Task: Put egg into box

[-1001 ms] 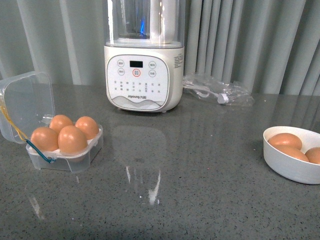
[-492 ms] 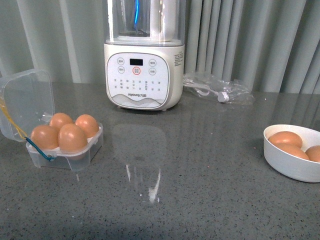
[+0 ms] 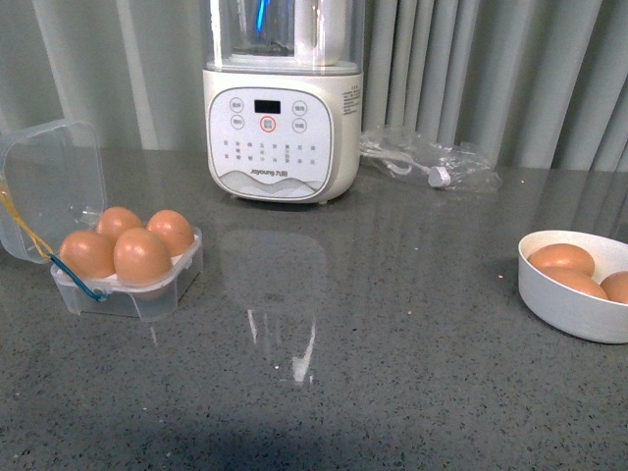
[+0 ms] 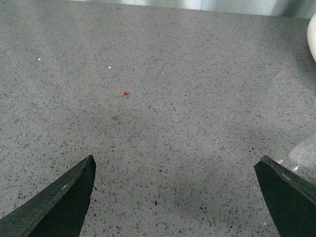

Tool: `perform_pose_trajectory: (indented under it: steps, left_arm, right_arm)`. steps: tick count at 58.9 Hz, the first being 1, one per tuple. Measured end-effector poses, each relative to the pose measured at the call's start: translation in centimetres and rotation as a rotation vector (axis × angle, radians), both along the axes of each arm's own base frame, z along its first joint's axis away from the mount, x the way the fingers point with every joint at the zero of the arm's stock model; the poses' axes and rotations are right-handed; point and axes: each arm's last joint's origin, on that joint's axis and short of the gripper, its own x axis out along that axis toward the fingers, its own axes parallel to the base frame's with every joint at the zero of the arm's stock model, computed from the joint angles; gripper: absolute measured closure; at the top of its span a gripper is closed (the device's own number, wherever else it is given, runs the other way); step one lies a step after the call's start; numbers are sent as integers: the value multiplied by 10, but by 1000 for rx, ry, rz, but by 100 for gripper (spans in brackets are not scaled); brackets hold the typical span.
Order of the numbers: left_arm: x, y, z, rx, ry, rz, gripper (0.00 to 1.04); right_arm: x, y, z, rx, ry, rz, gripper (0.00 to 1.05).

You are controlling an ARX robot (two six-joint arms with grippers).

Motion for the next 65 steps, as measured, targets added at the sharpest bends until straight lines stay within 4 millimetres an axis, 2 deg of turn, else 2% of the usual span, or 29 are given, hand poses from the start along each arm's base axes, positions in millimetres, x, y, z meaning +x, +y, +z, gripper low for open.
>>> perform_pose_trajectory:
  steps: [15,34,51,65]
  left_arm:
    - [3,-11,0,-18,-9,-27,7]
    - [-3,-51,5,-63,-5,-138,7]
    - [-20,-97,5,-136,49,-302,7]
    - [-30,-116,4,-141,75,-379,7]
  right_arm:
    - [0,0,0,0,0,0,7]
    - [0,0,0,0,0,0,7]
    - [0,0,0,0,0,0,7]
    - [0,0,0,0,0,0,7]
